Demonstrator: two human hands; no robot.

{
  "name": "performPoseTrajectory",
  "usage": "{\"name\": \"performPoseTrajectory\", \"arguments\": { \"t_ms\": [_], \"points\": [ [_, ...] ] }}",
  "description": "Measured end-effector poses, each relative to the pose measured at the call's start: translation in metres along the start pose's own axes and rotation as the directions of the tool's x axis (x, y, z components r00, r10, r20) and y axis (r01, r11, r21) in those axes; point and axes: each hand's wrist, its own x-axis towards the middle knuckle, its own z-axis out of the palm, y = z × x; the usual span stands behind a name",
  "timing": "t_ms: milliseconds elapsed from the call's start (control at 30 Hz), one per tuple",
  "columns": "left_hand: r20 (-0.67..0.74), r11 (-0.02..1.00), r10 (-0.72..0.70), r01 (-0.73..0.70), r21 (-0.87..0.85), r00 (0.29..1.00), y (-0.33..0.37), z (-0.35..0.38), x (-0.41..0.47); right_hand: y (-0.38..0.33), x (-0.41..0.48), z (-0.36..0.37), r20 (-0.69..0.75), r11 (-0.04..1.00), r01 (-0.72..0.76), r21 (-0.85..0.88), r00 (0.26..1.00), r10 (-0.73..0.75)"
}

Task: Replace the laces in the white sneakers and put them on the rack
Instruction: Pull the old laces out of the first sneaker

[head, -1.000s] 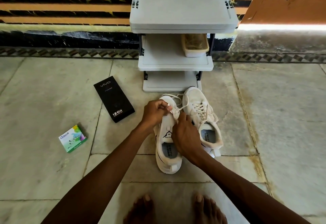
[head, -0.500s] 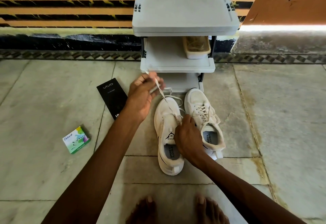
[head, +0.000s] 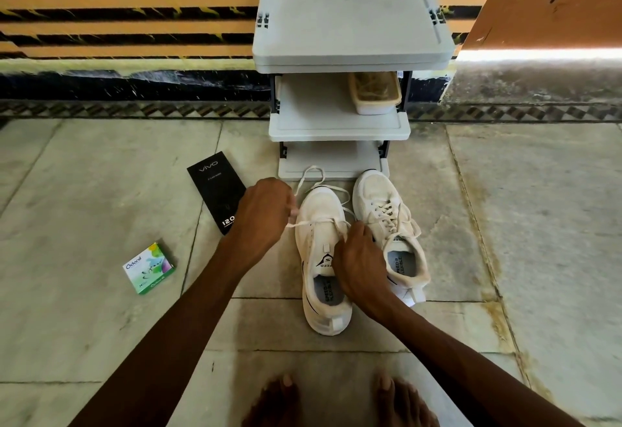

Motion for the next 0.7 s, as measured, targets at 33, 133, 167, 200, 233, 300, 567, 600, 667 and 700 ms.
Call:
{"name": "performPoseTrajectory", "arguments": {
  "t_ms": [33,133,167,200,233,300,567,600,667,700],
  "points": [
    [0.095,1.000,-0.024,0.023,0.010,0.995,0.000,-0.003,0.002,-0.001,0.000,0.000,0.003,1.000,-0.001,0.004,1.000,0.001],
    [0.077,0.990,0.070,-0.079,0.119,0.995,-0.002,-0.001,-0.006,-0.002,-0.001,-0.003,0.012,1.000,0.009,0.012,1.000,-0.009],
    [0.013,0.985,0.118,-0.119,0.125,0.993,-0.004,0.001,-0.009,-0.002,-0.001,-0.003,0.018,1.000,0.010,0.012,1.000,-0.010],
    [-0.038,0.984,0.150,-0.146,0.099,0.988,-0.007,0.004,-0.010,-0.001,-0.001,-0.003,0.025,1.000,0.009,0.010,1.000,-0.009],
    [-0.052,0.987,0.157,-0.154,0.053,0.986,-0.008,0.006,-0.010,0.000,-0.001,-0.003,0.030,1.000,0.003,0.009,1.000,-0.003],
    [-0.045,0.984,0.120,-0.125,-0.126,0.992,-0.008,0.011,-0.004,0.002,0.002,-0.001,0.039,0.999,-0.040,0.025,0.998,0.039],
    [-0.065,-0.070,0.172,-0.053,-0.996,0.983,0.026,0.017,-0.005,0.004,0.003,0.005,0.000,0.998,-0.055,0.043,0.999,0.055],
    [-0.015,-0.195,0.175,0.020,-0.981,0.985,0.031,0.019,-0.005,0.005,0.003,0.006,-0.013,0.995,-0.076,0.064,0.997,0.077],
    [0.100,-0.235,0.104,0.122,-0.964,0.990,0.039,0.026,-0.003,0.007,0.005,0.008,-0.024,0.990,-0.102,0.097,0.994,0.105],
    [0.130,-0.138,0.046,0.135,-0.981,0.990,0.040,0.030,-0.001,0.007,0.006,0.009,-0.022,0.990,-0.103,0.100,0.994,0.106]
  ]
}}
